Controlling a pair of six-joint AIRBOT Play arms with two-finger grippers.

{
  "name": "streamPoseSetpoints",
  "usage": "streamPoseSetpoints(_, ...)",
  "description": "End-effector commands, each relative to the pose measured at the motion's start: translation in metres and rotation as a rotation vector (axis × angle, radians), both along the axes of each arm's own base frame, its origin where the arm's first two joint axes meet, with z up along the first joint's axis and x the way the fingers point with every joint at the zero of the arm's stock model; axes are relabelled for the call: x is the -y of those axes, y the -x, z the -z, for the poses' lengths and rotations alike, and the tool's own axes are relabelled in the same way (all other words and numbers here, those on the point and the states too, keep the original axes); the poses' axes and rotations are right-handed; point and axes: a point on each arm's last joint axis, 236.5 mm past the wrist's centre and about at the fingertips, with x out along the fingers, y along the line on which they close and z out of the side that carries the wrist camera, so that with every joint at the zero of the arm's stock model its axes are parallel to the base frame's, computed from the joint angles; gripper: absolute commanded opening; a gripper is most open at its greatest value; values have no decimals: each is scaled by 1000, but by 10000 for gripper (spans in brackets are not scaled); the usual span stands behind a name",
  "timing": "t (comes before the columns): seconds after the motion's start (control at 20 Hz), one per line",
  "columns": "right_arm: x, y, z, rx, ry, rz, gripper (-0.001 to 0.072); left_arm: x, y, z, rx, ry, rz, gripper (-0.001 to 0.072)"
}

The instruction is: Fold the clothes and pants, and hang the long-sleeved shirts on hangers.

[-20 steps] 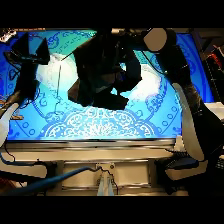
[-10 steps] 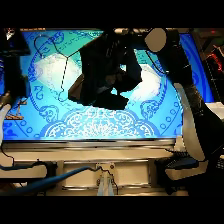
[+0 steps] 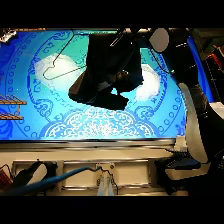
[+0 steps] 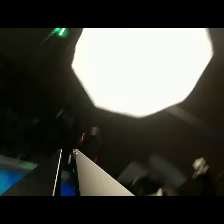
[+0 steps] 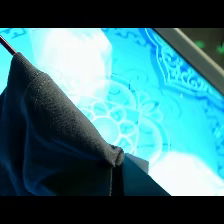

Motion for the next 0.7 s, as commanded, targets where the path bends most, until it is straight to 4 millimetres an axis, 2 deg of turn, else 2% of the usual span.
streamPoseSetpoints(0.0,-3,4,0,-52,-59,50,19,34,26,63,-285,-305,-55,75)
streamPoseSetpoints(0.05,-6,7,1,-55,-56,43,19,47,34,89,-401,-339,-36,79)
streamPoseSetpoints(0.1,-8,11,1,-61,-54,36,19,60,44,117,-514,-394,-13,175)
streamPoseSetpoints(0.15,-10,14,1,-68,-49,30,19,73,54,141,-603,-452,17,299)
streamPoseSetpoints(0.2,-10,18,0,-71,-45,26,19,91,68,161,-672,-503,72,431)
streamPoseSetpoints(0.25,-11,23,-2,-74,-42,19,19,110,82,177,-705,-544,139,508)
streamPoseSetpoints(0.3,-13,27,-4,-76,-41,12,19,130,95,189,-715,-577,206,510)
streamPoseSetpoints(0.4,-9,34,-13,-72,-44,11,19,157,107,211,-700,-612,270,510)
streamPoseSetpoints(0.5,-5,41,-22,-71,-55,16,19,172,105,228,-670,-585,271,510)
streamPoseSetpoints(0.65,-1,50,-33,-63,-60,13,19,180,88,255,-665,-493,211,510)
